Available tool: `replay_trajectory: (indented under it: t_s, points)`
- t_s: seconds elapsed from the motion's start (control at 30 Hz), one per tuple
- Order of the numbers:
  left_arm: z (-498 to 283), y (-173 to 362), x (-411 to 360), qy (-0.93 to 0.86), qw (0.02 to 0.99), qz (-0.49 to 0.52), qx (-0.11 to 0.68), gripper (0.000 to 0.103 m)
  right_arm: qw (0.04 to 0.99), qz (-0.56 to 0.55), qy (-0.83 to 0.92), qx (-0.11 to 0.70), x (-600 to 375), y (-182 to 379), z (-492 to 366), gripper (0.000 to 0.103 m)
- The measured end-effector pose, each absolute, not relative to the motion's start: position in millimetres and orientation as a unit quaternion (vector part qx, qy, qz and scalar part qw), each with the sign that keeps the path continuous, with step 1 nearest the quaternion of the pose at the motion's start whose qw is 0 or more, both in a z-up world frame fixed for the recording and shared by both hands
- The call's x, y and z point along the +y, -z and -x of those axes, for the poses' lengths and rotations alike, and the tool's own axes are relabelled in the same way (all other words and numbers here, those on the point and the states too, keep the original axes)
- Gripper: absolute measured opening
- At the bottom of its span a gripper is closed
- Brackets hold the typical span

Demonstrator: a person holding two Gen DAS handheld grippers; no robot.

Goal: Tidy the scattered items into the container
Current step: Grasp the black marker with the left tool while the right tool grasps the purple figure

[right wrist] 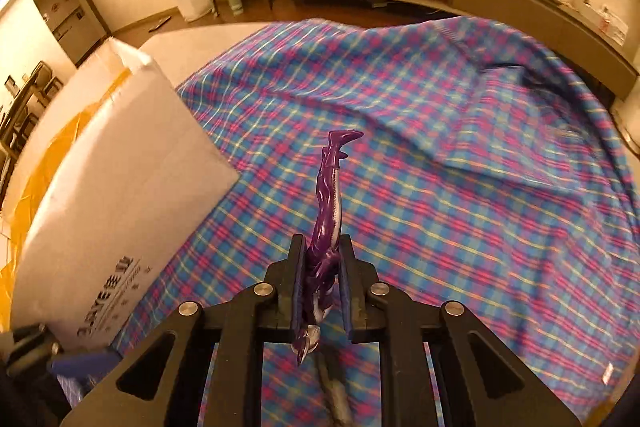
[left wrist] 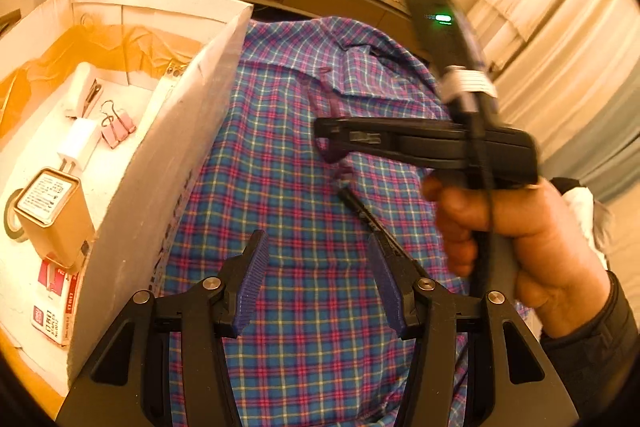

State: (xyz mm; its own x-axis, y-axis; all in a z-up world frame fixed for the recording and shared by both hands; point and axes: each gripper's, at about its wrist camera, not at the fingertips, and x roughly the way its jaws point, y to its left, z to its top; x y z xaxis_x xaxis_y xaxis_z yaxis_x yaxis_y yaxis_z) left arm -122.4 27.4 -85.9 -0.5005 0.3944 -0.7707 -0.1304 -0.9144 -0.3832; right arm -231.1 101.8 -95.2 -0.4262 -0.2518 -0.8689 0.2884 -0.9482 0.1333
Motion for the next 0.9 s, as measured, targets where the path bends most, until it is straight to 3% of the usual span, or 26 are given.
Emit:
replay_trajectory:
  t_s: [0.23,0.43,0.53,0.9]
  points:
    - [133.1,98.8,57.7,-0.836,0.184,0.493,-0.151,0.056,0.121,-0.498,0.859,-0.003,161.0,83.4,188.8,0.016]
    - [135.3,113.8,79.9,-0.830,0.178,0.510,-0.141,0.056,0.144,-0.529,0.836,0.014,170.5,118.7,145.8,0.017]
    - [133.8,119.7,79.1,-0.829,0.172,0.513,-0.144,0.056,0.202,-0.537,0.814,-0.091,174.4,116.4,138.0,0.017]
    - [136.2,140.3,101.9,-0.833,0.168,0.518,-0.092,0.056,0.145,-0.531,0.833,-0.064,190.0,122.9,134.7,0.017]
